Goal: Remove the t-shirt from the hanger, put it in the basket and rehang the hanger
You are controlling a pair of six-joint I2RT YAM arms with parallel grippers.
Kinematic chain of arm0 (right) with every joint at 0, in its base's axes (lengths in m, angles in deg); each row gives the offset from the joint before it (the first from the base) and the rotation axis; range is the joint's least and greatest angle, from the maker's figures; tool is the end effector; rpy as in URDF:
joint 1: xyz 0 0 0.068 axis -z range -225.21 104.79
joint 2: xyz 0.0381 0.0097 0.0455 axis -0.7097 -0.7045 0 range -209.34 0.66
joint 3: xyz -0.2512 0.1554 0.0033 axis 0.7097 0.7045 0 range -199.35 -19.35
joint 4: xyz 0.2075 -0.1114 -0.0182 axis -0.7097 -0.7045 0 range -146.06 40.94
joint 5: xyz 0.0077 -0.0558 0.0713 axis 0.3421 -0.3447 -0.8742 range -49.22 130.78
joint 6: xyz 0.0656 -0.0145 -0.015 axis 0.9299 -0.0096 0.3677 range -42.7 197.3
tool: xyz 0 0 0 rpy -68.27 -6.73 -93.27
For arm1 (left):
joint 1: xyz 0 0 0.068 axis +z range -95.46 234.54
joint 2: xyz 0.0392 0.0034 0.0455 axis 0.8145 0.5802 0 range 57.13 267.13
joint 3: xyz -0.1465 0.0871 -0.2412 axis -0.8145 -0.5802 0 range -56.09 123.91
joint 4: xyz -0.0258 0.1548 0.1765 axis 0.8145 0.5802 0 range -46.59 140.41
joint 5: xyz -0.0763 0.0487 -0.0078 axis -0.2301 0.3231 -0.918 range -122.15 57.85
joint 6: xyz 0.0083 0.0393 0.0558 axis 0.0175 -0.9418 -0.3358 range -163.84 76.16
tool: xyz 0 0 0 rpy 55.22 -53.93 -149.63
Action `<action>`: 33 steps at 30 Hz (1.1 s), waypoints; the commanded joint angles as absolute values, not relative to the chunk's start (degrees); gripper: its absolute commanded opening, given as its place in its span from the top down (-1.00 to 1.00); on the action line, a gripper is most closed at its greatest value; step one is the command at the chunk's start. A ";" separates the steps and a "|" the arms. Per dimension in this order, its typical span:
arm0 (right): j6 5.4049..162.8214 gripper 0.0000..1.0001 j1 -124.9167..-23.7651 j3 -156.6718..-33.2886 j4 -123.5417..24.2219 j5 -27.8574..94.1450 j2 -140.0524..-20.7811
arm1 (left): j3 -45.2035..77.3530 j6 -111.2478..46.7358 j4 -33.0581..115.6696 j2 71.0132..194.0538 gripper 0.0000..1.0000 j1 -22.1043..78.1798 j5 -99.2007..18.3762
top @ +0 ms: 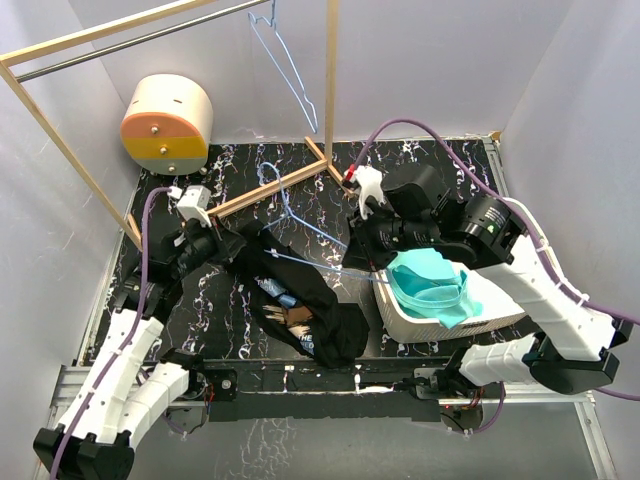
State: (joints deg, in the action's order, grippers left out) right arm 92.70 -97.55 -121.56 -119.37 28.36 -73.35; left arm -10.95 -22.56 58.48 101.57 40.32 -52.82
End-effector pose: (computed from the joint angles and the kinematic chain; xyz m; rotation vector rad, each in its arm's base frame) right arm 0.1125 0.1653 0.4594 -0.8835 2.2735 0.8231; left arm 0.1445 -0.0569 0.3461 0.1476 1.8669 -0.7607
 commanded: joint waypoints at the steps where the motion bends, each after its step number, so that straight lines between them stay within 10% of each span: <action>1: 93.61 0.84 -97.60 -118.62 -117.24 31.72 -68.32 | -5.96 -24.31 62.82 97.58 1.00 40.17 -39.18; 17: 95.20 0.84 -97.59 -127.40 -118.96 33.43 -63.53 | -5.37 -22.45 71.89 101.66 0.96 40.12 -25.52; 24: 94.04 0.84 -97.60 -130.03 -111.50 40.13 -66.15 | -9.08 -24.94 69.43 97.99 -0.51 40.14 -34.35; 33: 87.33 0.84 -97.58 -139.93 -95.70 50.84 -81.87 | -13.83 -25.65 68.65 87.10 -0.63 40.15 -34.96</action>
